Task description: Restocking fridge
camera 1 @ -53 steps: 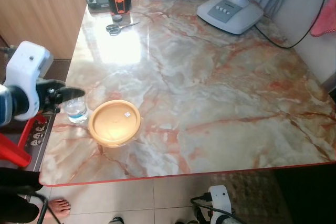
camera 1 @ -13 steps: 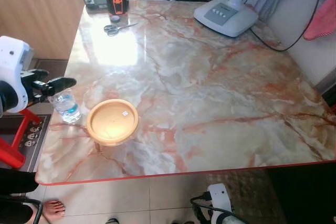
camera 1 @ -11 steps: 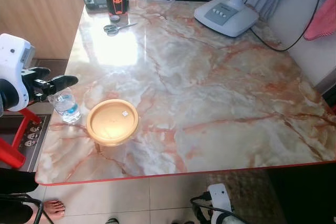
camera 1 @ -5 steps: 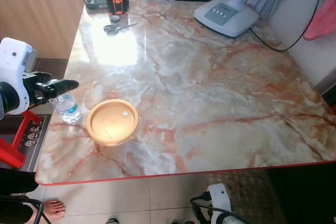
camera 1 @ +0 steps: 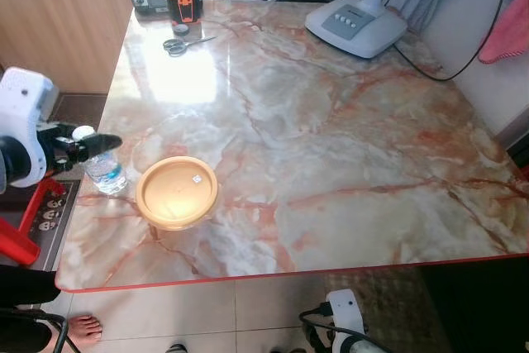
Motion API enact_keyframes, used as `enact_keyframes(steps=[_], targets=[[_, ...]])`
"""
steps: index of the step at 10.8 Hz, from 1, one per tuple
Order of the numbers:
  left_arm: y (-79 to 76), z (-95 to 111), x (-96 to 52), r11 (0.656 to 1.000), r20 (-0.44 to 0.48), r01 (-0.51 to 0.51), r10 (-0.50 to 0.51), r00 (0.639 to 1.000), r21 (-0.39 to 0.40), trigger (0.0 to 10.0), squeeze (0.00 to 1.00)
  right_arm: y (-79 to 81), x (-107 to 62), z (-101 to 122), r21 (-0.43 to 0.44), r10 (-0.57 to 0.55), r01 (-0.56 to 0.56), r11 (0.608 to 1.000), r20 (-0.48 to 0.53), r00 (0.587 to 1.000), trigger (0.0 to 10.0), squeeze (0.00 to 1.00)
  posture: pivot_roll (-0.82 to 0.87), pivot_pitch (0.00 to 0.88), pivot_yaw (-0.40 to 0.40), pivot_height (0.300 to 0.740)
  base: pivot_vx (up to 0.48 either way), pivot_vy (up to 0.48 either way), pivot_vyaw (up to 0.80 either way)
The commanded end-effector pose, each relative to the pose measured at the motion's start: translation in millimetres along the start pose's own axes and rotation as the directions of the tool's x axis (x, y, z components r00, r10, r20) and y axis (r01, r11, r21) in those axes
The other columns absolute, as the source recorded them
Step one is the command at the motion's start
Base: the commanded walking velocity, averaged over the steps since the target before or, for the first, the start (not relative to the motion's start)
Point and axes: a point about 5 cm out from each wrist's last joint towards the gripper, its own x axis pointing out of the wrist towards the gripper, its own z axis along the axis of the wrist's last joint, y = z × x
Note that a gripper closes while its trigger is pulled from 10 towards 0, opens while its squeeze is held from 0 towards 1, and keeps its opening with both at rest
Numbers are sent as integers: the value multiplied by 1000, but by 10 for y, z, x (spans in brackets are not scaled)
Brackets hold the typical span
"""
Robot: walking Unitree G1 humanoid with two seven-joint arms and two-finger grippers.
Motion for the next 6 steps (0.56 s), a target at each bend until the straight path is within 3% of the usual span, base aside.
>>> enact_keyframes(steps=[1, 3, 4, 6], targets=[[-6, 5, -22, 1000, -16, -12, 12, 1000, 26, 10000, 0, -28, -17, -71, 1, -9, 9, 1000, -29, 1000, 10000, 0, 32, 158, -121, 740, 0, 0, 0], [20, -7, -5, 999, -25, -43, 44, 999, 27, 10000, 0, -30, -17, -70, 1, -11, 11, 1000, -29, 1000, 10000, 0, 32, 159, -121, 740, 0, 0, 0], [34, -4, -1, 998, -26, -58, 58, 998, 27, 9412, 0, -35, -18, -70, 1, -12, 12, 1000, -29, 1000, 10000, 0, 30, 158, -123, 740, 0, 0, 0], [47, -3, 8, 997, -24, -71, 71, 997, 22, 5490, 0, -42, -19, -70, -1, -14, 14, 1000, -29, 999, 10000, 0, 28, 157, -126, 740, 0, 0, 0]])
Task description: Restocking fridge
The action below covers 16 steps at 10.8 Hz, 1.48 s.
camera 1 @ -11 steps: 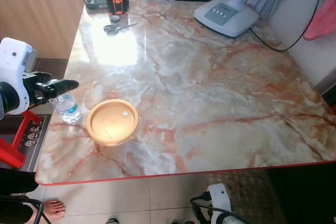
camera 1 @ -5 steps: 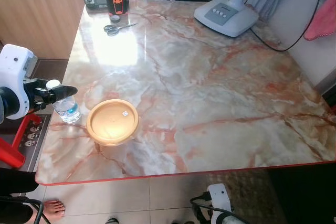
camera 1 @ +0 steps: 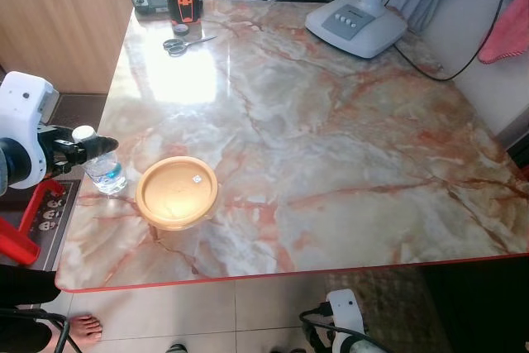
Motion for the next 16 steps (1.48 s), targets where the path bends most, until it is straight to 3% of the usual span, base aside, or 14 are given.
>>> enact_keyframes(steps=[1, 2, 3, 4, 9, 10, 11, 12, 16], targets=[[18, 16, -3, 1000, -3, -21, 21, 1000, 10, 5569, 0, -44, -20, -69, -1, -14, 14, 1000, -28, 999, 10000, 0, 27, 156, -127, 740, 0, 0, 0], [21, 19, 3, 1000, 6, -25, 25, 1000, 13, 7020, 0, -49, -21, -70, -2, -15, 15, 1000, -29, 999, 10000, 0, 27, 156, -128, 740, 0, 0, 0], [28, 36, 10, 999, 22, -29, 29, 999, 13, 9333, 0, -52, -21, -69, -3, -15, 15, 1000, -29, 999, 10000, 0, 26, 156, -130, 740, 0, 0, 0], [36, 47, 19, 999, 31, -36, 35, 999, 10, 10000, 0, -53, -21, -69, -4, -16, 16, 1000, -29, 999, 10000, 0, 26, 156, -130, 740, 0, 0, 0], [34, 59, 34, 999, 45, -31, 31, 998, -12, 10000, 0, -46, -20, -69, -2, -14, 14, 1000, -29, 999, 10000, 0, 23, 155, -127, 740, 0, 0, 0], [35, 55, 44, 999, 46, -32, 32, 998, -14, 6824, 0, -45, -20, -69, -1, -14, 14, 1000, -28, 999, 10000, 0, 23, 155, -127, 740, 0, 0, 0], [29, 50, 50, 1000, 44, -28, 28, 999, -12, 2000, 0, -45, -20, -69, 0, -15, 15, 1000, -29, 999, 10000, 0, 20, 156, -126, 740, 0, 0, 0], [30, 52, 51, 1000, 44, -28, 28, 999, -10, 588, 0, -47, -20, -69, -1, -16, 16, 1000, -29, 999, 10000, 0, 21, 156, -127, 740, 0, 0, 0], [21, 24, 54, 1000, 28, -18, 18, 999, -17, 0, 0, -50, -20, -67, -2, -14, 14, 1000, -29, 999, 10000, 0, 21, 158, -128, 740, 0, 0, 0]])
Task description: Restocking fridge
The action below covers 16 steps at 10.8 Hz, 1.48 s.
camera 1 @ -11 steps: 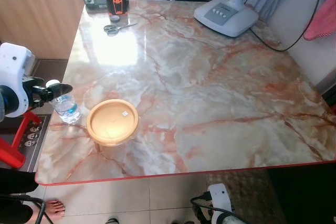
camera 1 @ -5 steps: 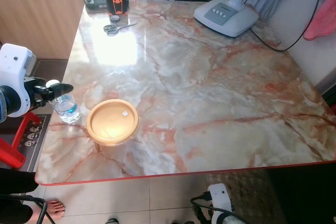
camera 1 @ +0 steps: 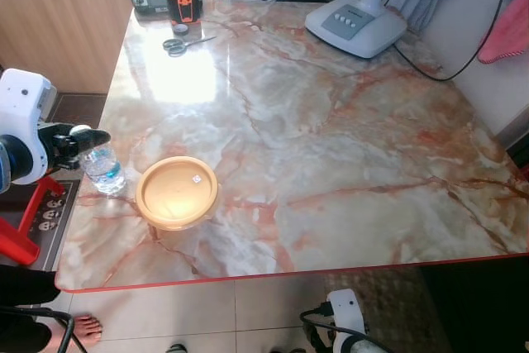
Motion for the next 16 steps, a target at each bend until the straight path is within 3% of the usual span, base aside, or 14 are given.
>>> enact_keyframes(steps=[1, 2, 3, 4, 7, 9, 12, 16], targets=[[-8, -5, 2, 1000, -12, 3, -4, 1000, -5, 0, 0, -38, -18, -66, -2, -11, 10, 1000, -28, 1000, 10000, 0, 20, 159, -128, 740, 0, 0, 0], [-25, -43, 8, 1000, -30, 13, -13, 999, -6, 706, 0, -38, -18, -66, -3, -11, 10, 1000, -28, 1000, 10000, 0, 21, 159, -128, 740, 0, 0, 0], [-35, -65, 11, 1000, -39, 17, -17, 999, -9, 2392, 0, -38, -18, -67, -3, -11, 11, 1000, -29, 1000, 10000, 0, 21, 159, -128, 740, 0, 0, 0], [-41, -81, 15, 1000, -45, 17, -17, 999, -7, 10000, 0, -37, -18, -68, -3, -11, 11, 1000, -30, 1000, 10000, 0, 20, 162, -129, 740, 0, 0, 0], [-69, -119, 44, 1000, -55, 14, -15, 998, -16, 10000, 0, -34, -18, -72, -1, -11, 11, 1000, -30, 999, 10000, 0, 17, 163, -127, 740, 0, 0, 0], [-62, -93, 39, 1000, -40, 4, -4, 999, -20, 0, 0, -34, -18, -74, -3, -10, 10, 1000, -31, 999, 10000, 0, 21, 163, -127, 740, 0, 0, 0], [-71, -75, 56, 1000, -26, -17, 16, 1000, -25, 0, 0, -34, -18, -71, -2, -11, 11, 1000, -30, 1000, 10000, 0, 18, 163, -126, 740, 0, 0, 0], [-60, 193, 30, 994, 120, -101, 106, 987, -44, 0, 0, -30, -18, -77, 0, -11, 11, 1000, -30, 999, 10000, 0, 23, 155, -118, 740, 0, 0, 0]])
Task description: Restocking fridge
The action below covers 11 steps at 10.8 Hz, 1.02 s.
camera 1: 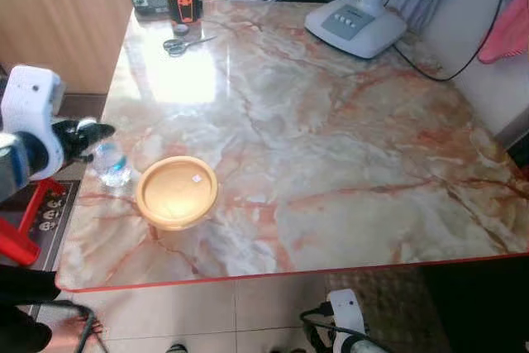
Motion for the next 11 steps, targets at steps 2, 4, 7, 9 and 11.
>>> enact_keyframes(steps=[2, 4, 7, 9, 11], targets=[[73, 214, -56, 987, 143, -144, 133, 981, 72, 4392, 0, -27, -20, -83, 1, -10, 10, 1000, -30, 1000, 10000, 0, 24, 145, -109, 740, 0, 0, 0], [-150, 243, -22, 977, 266, -156, 114, 957, 144, 10000, 0, -24, -22, -95, 10, -18, 18, 1000, -29, 999, 10000, 0, 21, 129, -94, 740, 0, 0, 0], [-600, 81, 54, 947, 416, -217, 102, 904, 238, 10000, 0, -16, -23, -114, 34, -34, 35, 999, -28, 999, 10000, 0, 23, 108, -77, 740, 0, 0, 0], [-951, -19, 63, 926, 513, -233, 51, 857, 298, 10000, 0, 7, -19, -117, 47, -37, 38, 998, -26, 999, 10000, 0, 17, 106, -65, 740, 0, 0, 0], [-1010, -24, 10, 848, 599, -377, 91, 795, 372, 10000, 0, 23, -13, -104, 65, -43, 44, 997, -19, 999, 10000, 0, 24, 126, -61, 740, 0, 0, 0]])
